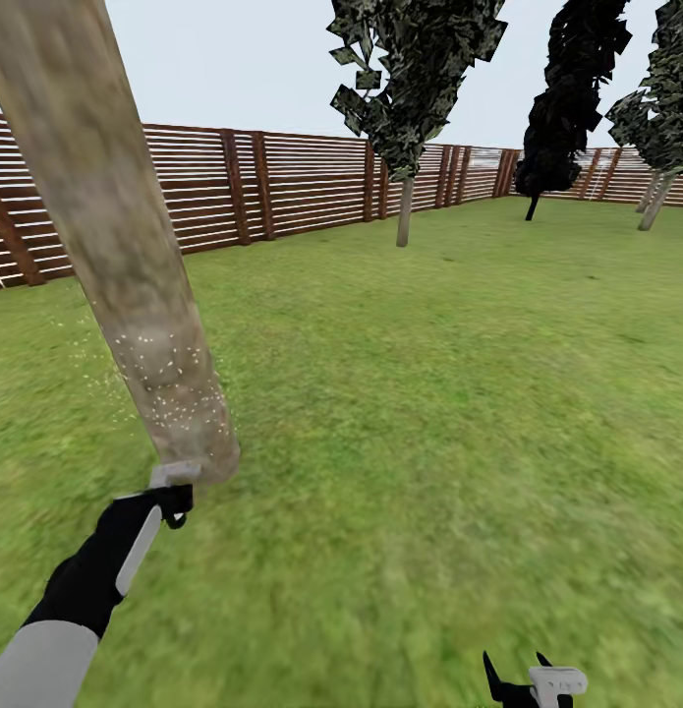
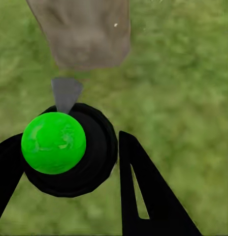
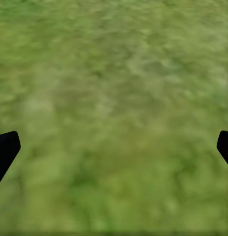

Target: In the garden, pick up the pesticide atomizer on the floor and spray pesticide onto both trees until each tree trunk is fully covered.

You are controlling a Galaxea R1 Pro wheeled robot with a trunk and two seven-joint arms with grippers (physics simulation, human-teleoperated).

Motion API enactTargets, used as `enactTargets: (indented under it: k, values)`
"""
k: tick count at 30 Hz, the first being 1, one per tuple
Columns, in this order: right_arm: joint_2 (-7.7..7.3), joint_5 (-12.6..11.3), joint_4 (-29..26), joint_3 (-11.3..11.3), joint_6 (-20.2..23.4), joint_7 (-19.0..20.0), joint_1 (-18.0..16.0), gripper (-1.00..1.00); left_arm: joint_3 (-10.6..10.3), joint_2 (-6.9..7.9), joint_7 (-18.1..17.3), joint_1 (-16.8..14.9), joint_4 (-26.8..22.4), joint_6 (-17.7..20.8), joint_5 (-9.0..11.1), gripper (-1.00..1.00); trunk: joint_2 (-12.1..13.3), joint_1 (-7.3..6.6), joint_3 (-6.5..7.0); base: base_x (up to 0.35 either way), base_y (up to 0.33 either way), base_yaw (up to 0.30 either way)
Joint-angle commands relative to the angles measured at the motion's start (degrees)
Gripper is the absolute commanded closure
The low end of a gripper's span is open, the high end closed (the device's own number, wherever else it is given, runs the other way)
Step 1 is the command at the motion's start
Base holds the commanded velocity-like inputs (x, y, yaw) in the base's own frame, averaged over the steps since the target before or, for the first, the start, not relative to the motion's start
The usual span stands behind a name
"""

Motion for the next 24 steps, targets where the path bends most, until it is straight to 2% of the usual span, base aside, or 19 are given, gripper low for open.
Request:
enactTargets:
  k: [1,4,5,7,8,9,10,11,12,13,14,16,17,18,20,21,24]
  values:
    - [0.00,0.0,0.0,0.0,0.0,0.0,0.0,-1.00,0.0,-0.24,0.0,0.1,3.5,-3.1,-0.2,1.00,0.0,0.00,0.00,-0.025,0.000,0.000]
    - [0.00,0.0,0.0,0.0,0.0,0.0,0.0,-1.00,-0.7,-0.38,-0.7,0.1,6.6,-5.2,-0.2,1.00,0.0,0.00,0.00,-0.205,0.000,0.000]
    - [0.00,0.0,-0.1,0.0,0.0,-0.1,0.0,-1.00,-3.8,-0.37,-2.4,0.1,7.5,-6.1,-0.3,1.00,0.0,0.00,0.00,-0.289,0.000,0.000]
    - [0.00,0.0,-0.3,0.1,0.0,-0.1,0.0,-1.00,-13.6,-0.27,-6.1,0.1,10.8,-12.2,-0.3,1.00,0.0,0.00,0.00,-0.238,0.000,0.000]
    - [0.00,0.0,-0.4,0.3,0.0,0.0,0.0,-1.00,-16.0,-0.25,-7.0,0.1,12.1,-13.5,-0.3,1.00,0.0,0.00,0.00,-0.164,0.000,0.000]
    - [0.03,0.1,-1.1,1.9,0.0,0.2,0.0,-1.00,-20.6,-0.18,-9.8,0.1,14.9,-15.3,-0.4,1.00,0.0,0.00,0.00,-0.077,0.000,0.000]
    - [0.15,0.9,-2.2,4.1,0.1,0.3,0.0,-1.00,-23.0,-0.06,-12.4,0.1,16.3,-16.3,-0.5,1.00,0.0,0.00,0.00,-0.040,0.000,0.000]
    - [1.63,2.6,-4.3,8.6,0.3,0.3,-0.1,-1.00,-24.9,0.15,-16.5,0.1,18.0,-18.6,-0.7,1.00,0.0,0.00,0.00,-0.016,0.000,0.000]
    - [3.57,3.8,-6.0,11.6,1.3,0.2,-0.9,-1.00,-25.6,0.31,-20.0,0.0,19.9,-20.9,-1.3,1.00,0.0,0.00,0.00,-0.007,0.000,0.000]
    - [4.73,4.4,-7.7,12.8,2.8,0.3,-2.3,-1.00,-25.9,0.38,-22.8,-0.2,21.7,-22.0,-2.6,1.00,0.0,0.00,0.00,-0.003,0.000,0.000]
    - [6.34,5.7,-9.7,13.6,6.4,0.9,-4.4,-1.00,-26.1,0.27,-27.6,-0.4,23.7,-22.6,-5.6,1.00,0.0,0.00,0.00,-0.001,0.000,0.000]
    - [8.88,8.9,-11.6,14.0,12.1,5.7,-7.4,-1.00,-26.2,0.06,-36.0,-0.4,25.0,-23.0,-13.0,1.00,0.0,0.00,0.00,0.000,0.000,0.000]
    - [9.57,11.6,-12.0,14.1,14.0,10.6,-9.1,-1.00,-26.2,-0.12,-40.0,-0.4,25.1,-23.1,-16.8,1.00,0.0,0.00,0.00,0.000,0.000,0.000]
    - [9.92,13.6,-12.5,14.1,15.2,15.5,-10.5,-1.00,-26.2,-0.21,-43.0,-0.4,25.2,-23.2,-19.4,1.00,0.0,0.00,0.00,0.000,0.000,0.000]
    - [10.14,15.4,-14.6,14.1,17.6,22.1,-12.0,-1.00,-26.4,-0.31,-46.0,-0.3,25.3,-23.2,-21.7,1.00,0.0,0.00,0.00,0.000,0.000,0.000]
    - [10.47,15.0,-14.4,13.7,17.5,21.6,-12.4,-1.00,-26.1,-0.51,-46.1,0.0,25.6,-23.4,-21.3,1.00,0.0,0.00,0.01,0.000,0.000,0.000]
    - [11.44,14.6,-14.2,13.1,17.3,20.9,-12.8,-1.00,-25.4,0.32,-46.2,0.2,25.8,-23.6,-20.7,1.00,0.0,0.00,0.01,0.000,0.000,0.000]
